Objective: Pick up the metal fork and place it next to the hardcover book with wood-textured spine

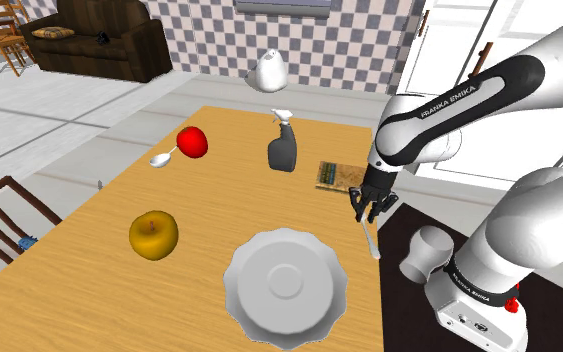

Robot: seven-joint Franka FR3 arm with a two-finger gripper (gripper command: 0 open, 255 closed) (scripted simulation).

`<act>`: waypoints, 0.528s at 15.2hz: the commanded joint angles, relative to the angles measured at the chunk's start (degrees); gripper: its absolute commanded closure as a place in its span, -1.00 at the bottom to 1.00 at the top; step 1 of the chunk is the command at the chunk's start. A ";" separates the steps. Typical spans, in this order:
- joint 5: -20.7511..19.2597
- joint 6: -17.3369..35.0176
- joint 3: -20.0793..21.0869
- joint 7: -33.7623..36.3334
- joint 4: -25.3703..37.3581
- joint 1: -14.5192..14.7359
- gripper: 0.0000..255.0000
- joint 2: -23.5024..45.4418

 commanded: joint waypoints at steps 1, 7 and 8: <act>0.94 2.63 -0.21 -1.09 -0.39 0.43 1.00 2.27; 1.32 3.43 -0.22 -1.44 -0.45 0.59 1.00 3.03; 1.32 3.43 -0.22 -1.44 -0.45 0.59 1.00 3.03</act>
